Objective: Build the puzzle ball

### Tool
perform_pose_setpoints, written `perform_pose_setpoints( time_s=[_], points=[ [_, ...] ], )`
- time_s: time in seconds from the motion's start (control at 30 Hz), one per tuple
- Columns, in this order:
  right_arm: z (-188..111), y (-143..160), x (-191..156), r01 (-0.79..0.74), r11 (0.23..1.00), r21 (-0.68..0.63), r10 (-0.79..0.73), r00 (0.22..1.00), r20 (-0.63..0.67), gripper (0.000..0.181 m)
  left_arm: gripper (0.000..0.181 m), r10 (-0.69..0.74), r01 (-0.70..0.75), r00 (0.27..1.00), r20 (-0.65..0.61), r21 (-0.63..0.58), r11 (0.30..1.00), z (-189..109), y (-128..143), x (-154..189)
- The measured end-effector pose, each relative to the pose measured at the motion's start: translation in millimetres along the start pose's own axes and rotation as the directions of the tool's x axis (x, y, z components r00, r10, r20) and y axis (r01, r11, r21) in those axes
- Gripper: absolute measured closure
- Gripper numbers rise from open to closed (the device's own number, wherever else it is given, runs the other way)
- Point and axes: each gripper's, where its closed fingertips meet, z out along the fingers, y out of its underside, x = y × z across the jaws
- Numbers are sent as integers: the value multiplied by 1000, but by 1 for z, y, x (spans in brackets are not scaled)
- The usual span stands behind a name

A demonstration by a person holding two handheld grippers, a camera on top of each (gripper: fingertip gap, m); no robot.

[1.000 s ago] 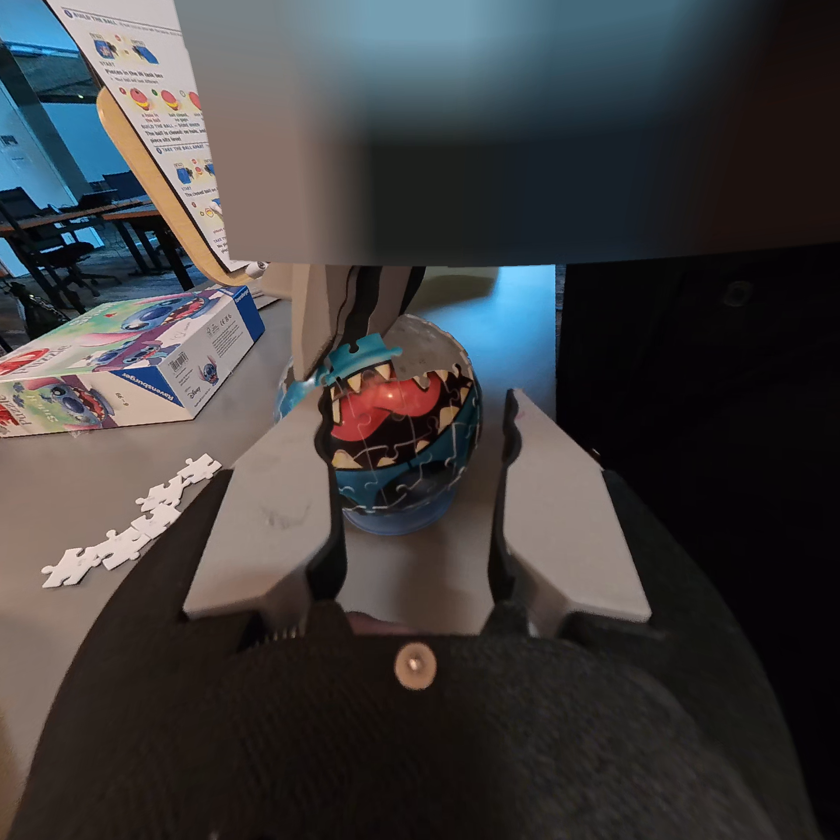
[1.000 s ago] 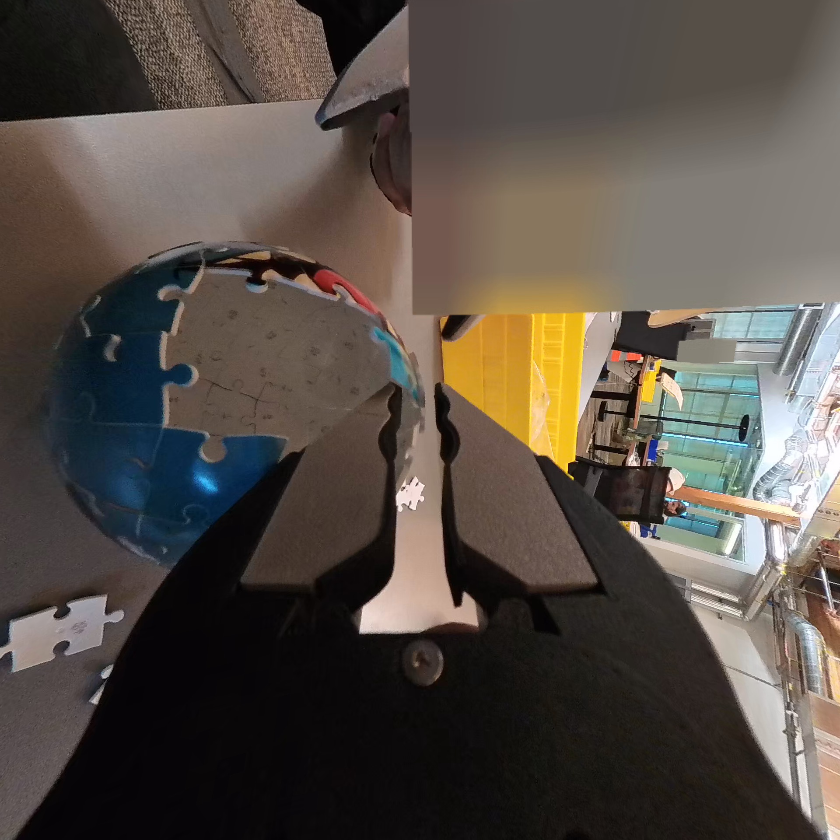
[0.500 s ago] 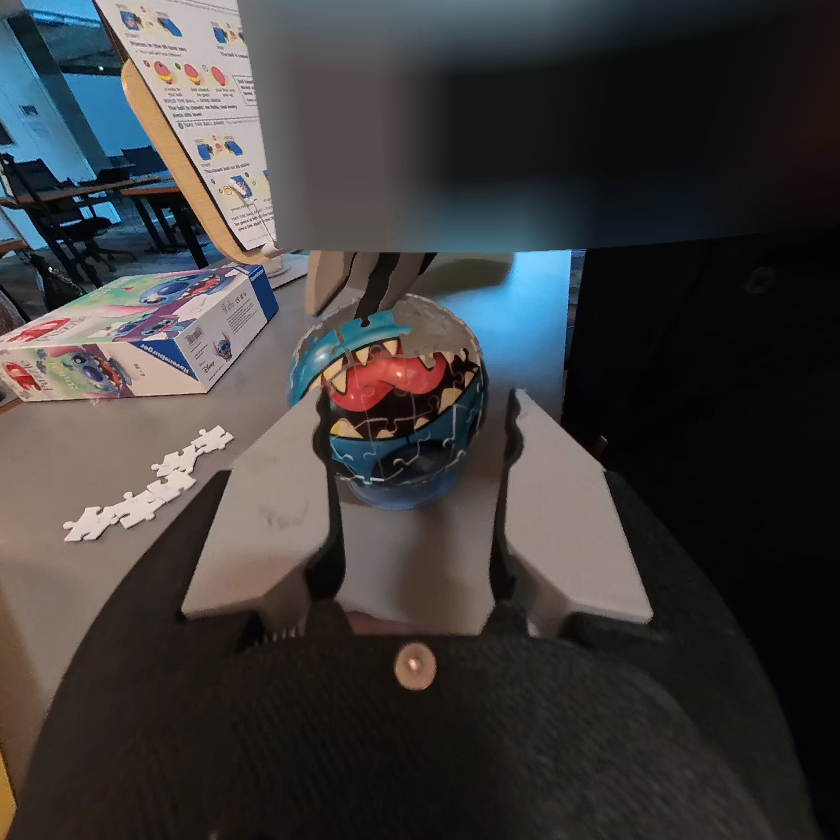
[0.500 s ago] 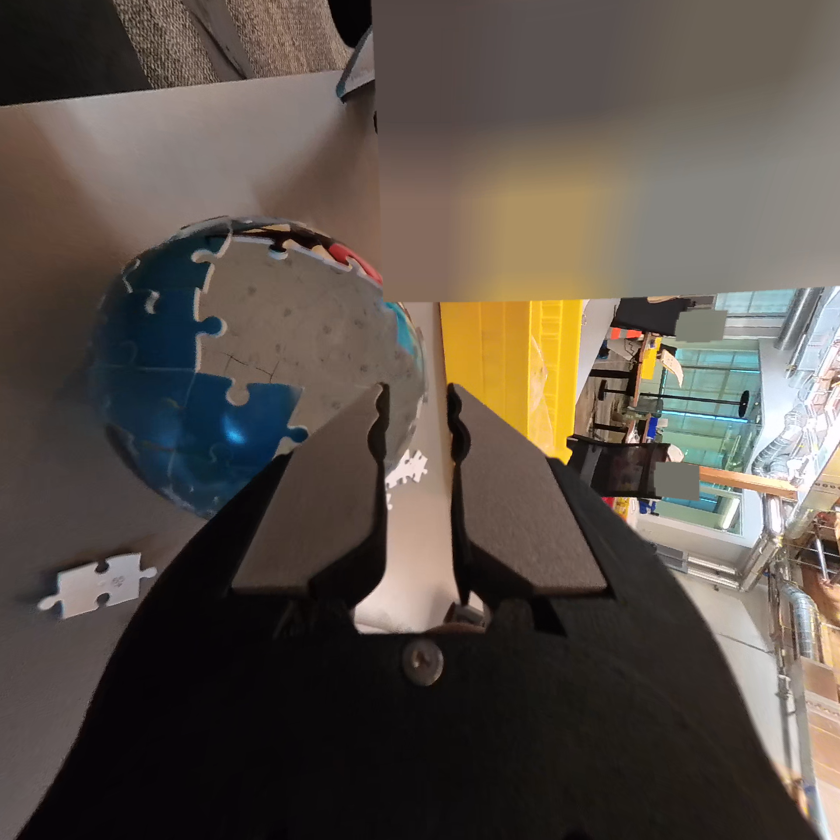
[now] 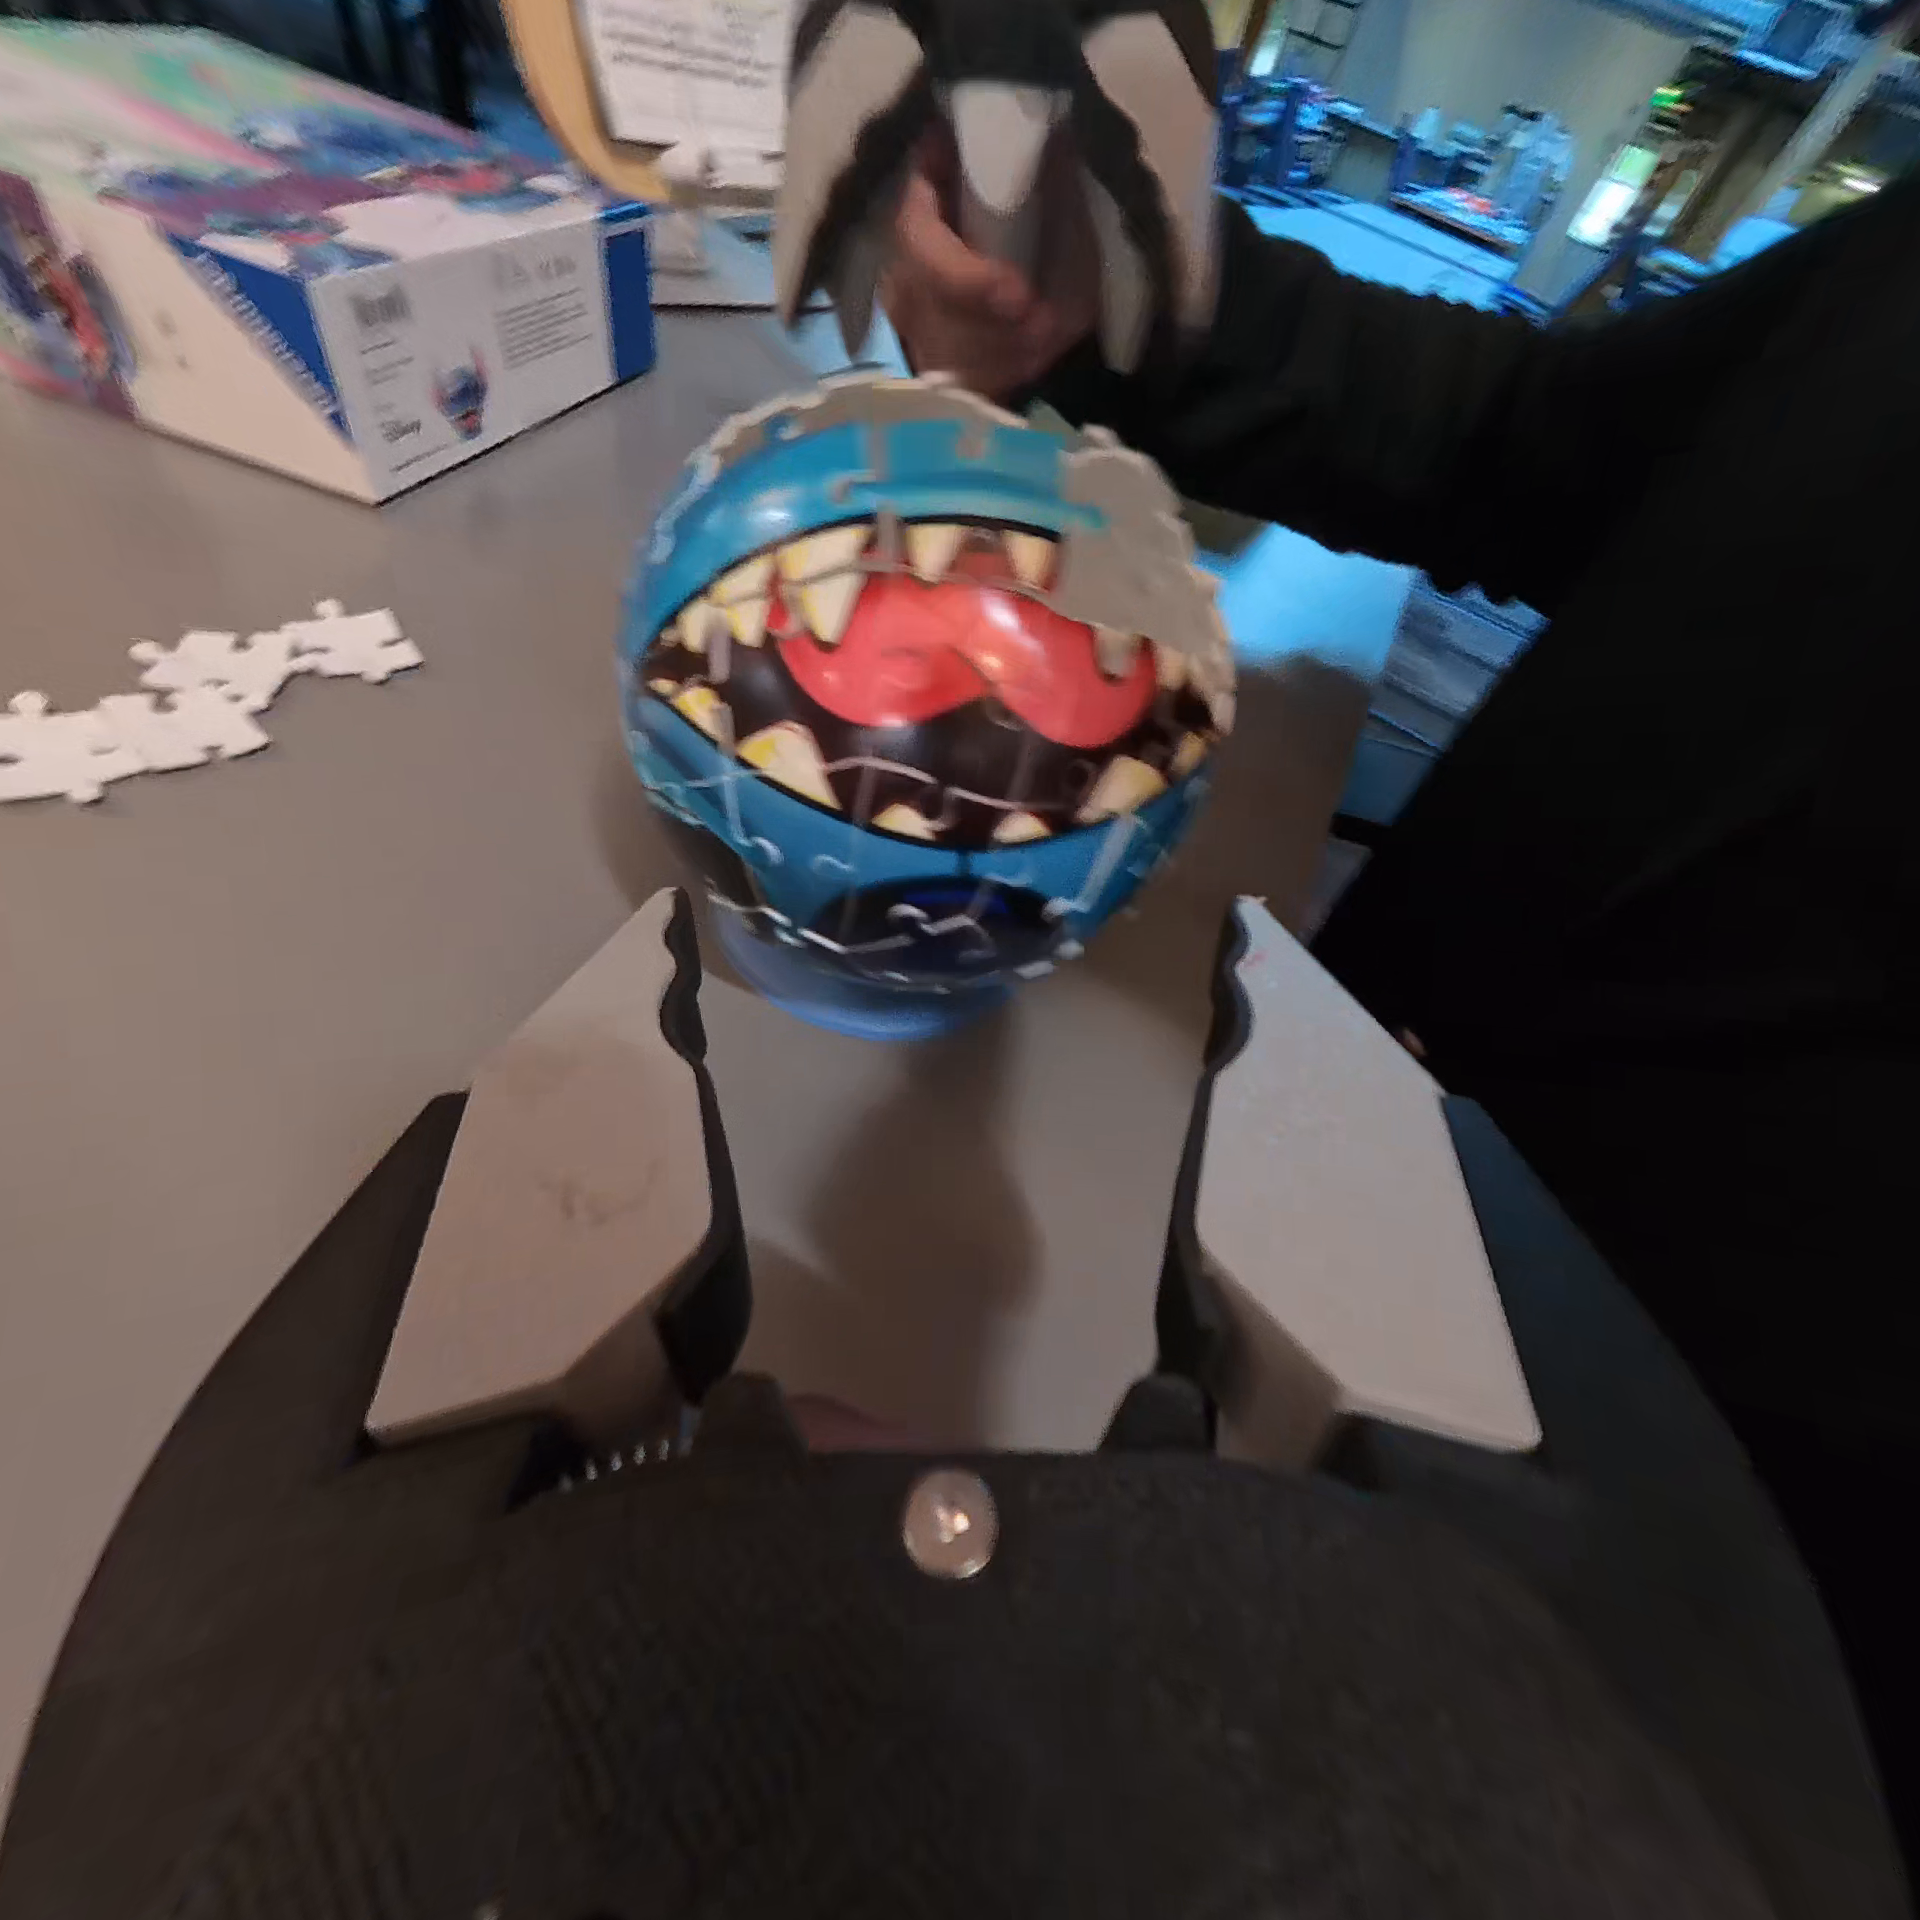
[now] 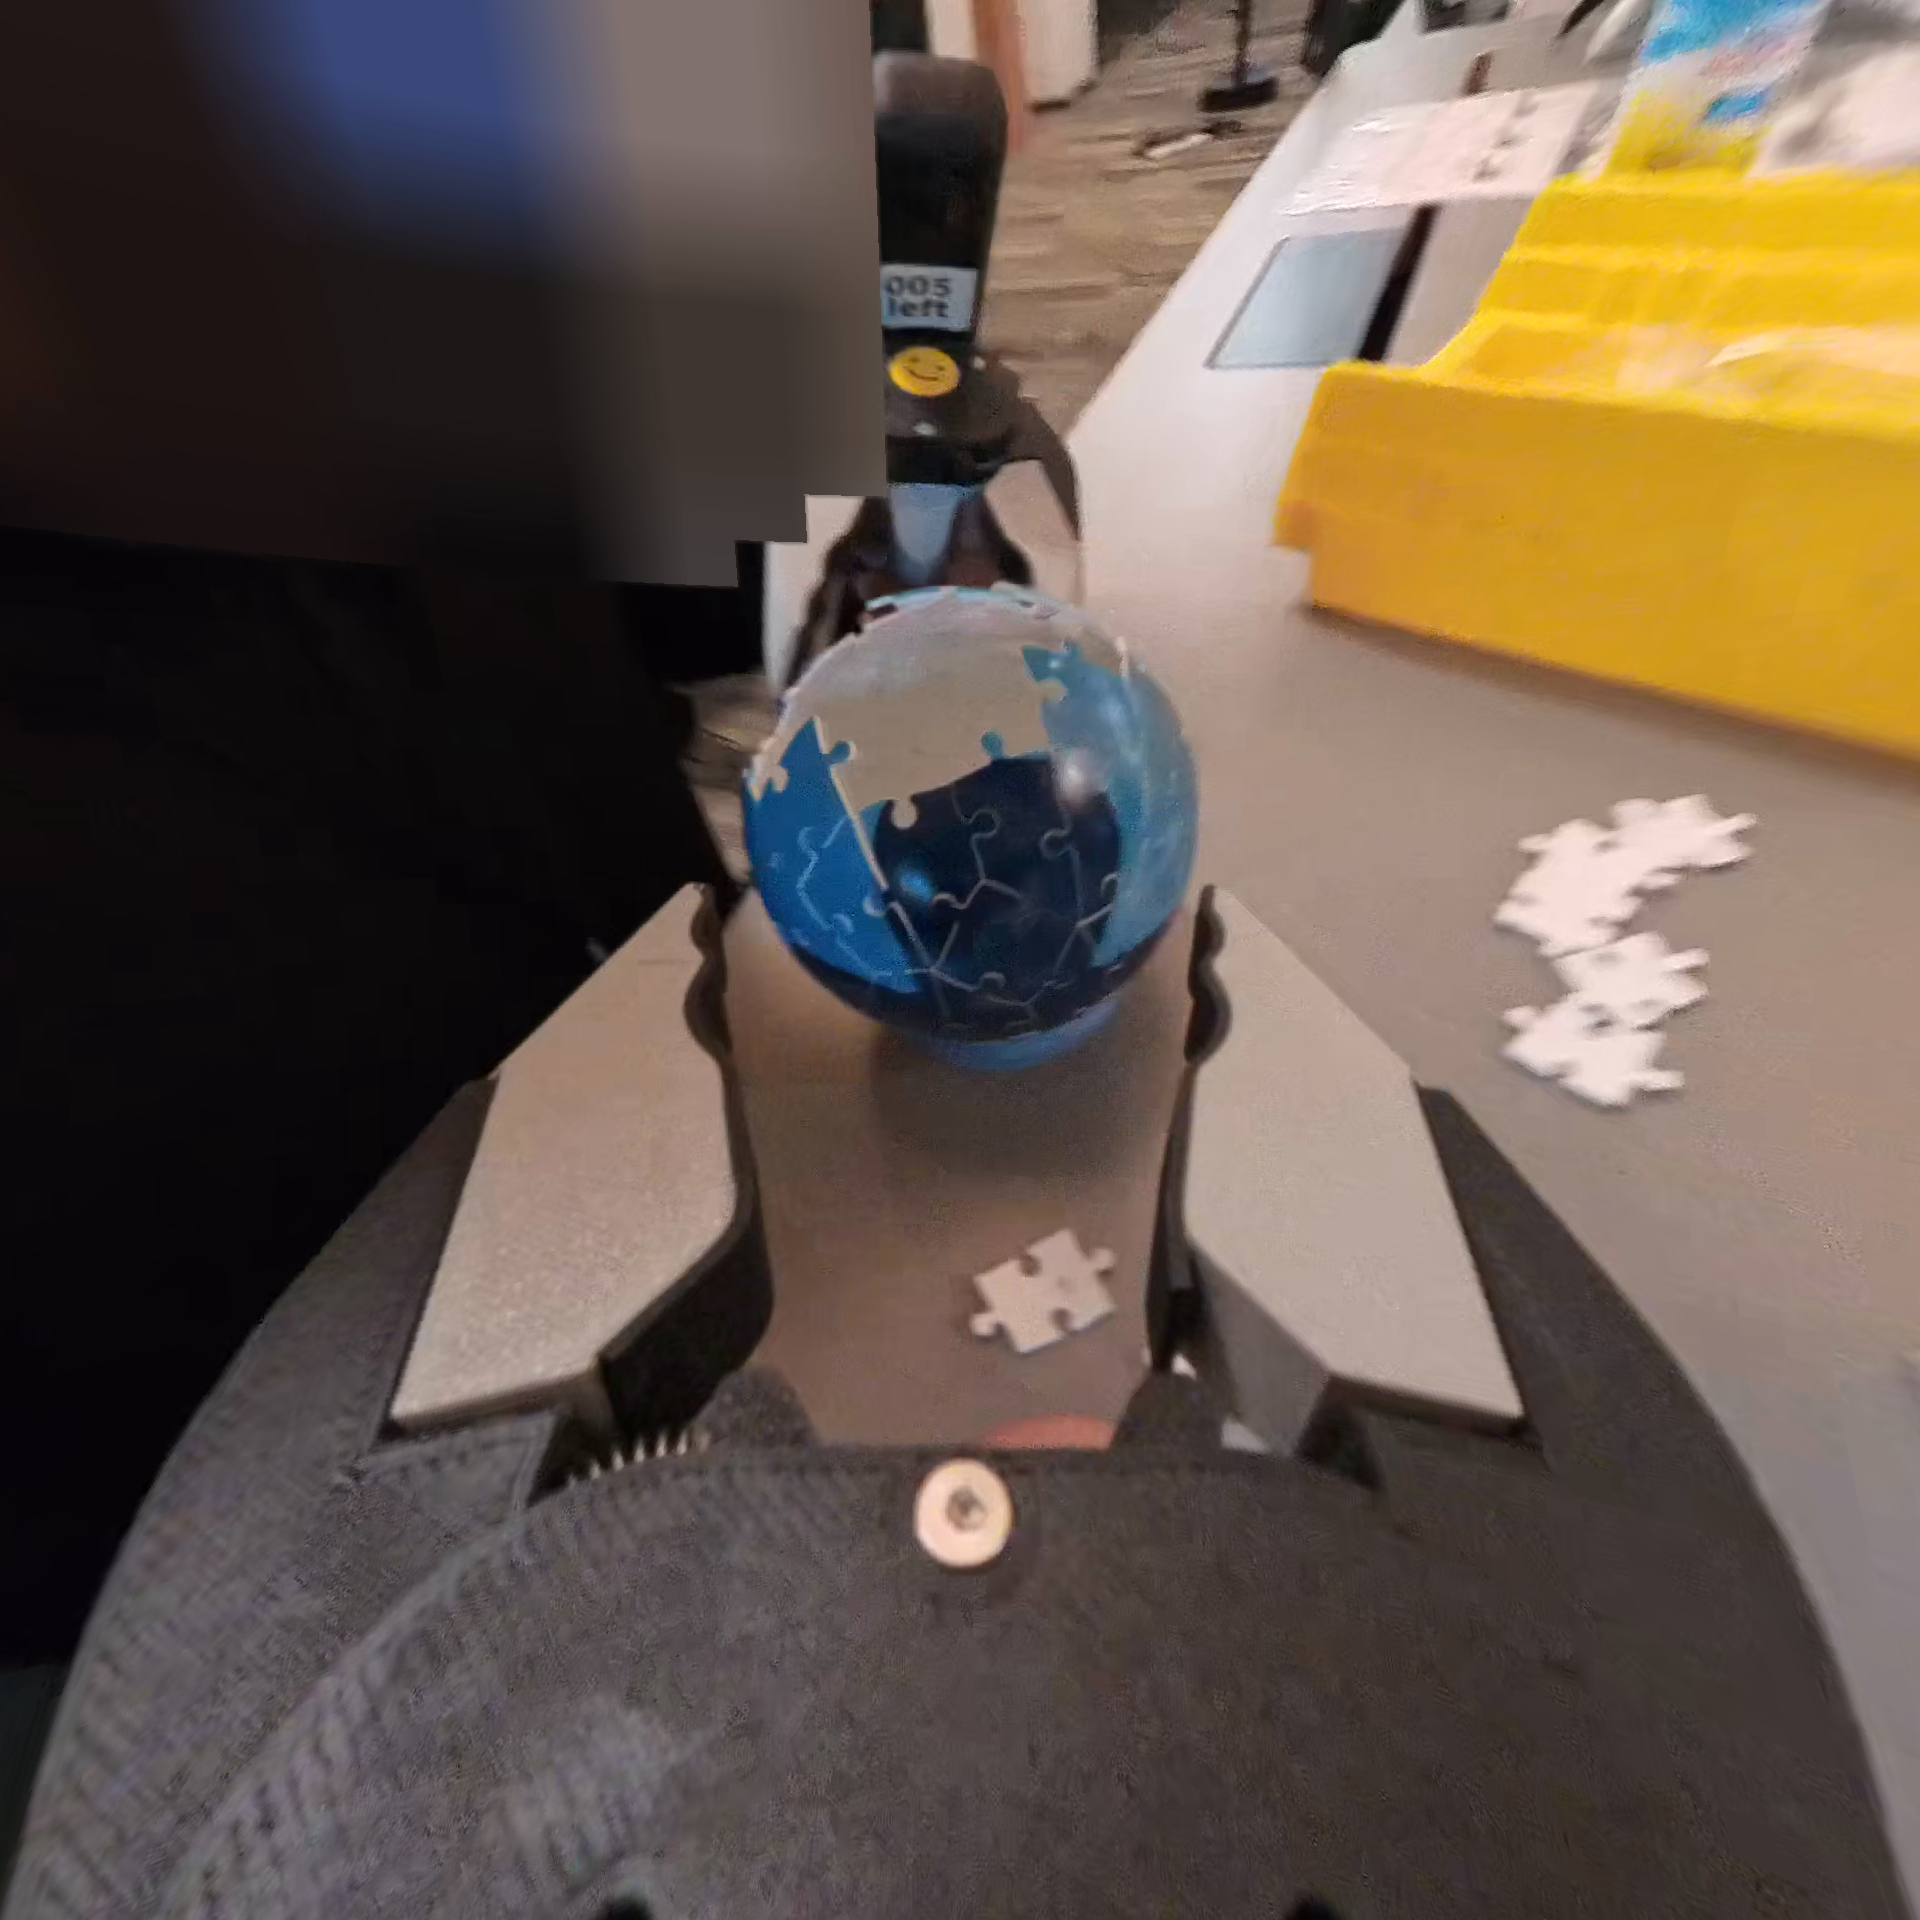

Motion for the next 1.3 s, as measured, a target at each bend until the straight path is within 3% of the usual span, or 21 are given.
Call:
perform_pose_setpoints(
  time_s=[0.07, 0.4, 0.57, 0.73, 0.93, 1.3],
  points=[
    [7, 8, 1, -66, 998, 4, 65, 995, 77, 88, 83, -25, 25, 1000, 18, -10, 1000, 6, 0, -5],
    [53, 39, 10, 24, 992, -123, -11, 994, 107, 79, 79, 89, -76, 992, 89, -146, 986, 28, 11, -5],
    [51, 44, 9, 150, 981, -126, -145, 988, 45, 79, 79, 222, -209, 968, 117, -113, 971, 26, 0, -5],
    [53, 51, 13, 293, 940, -177, -307, 950, -58, 79, 80, 406, -391, 904, 136, -123, 912, 23, -7, -7],
    [53, 41, 14, 409, 894, -181, -439, 881, -177, 78, 81, 499, -486, 858, 120, -128, 865, 20, -5, -12],
    [51, 37, 11, 382, 912, -148, -407, 884, -230, 80, 83, 525, -524, 849, 59, -34, 851, 18, -7, -15]
  ],
)
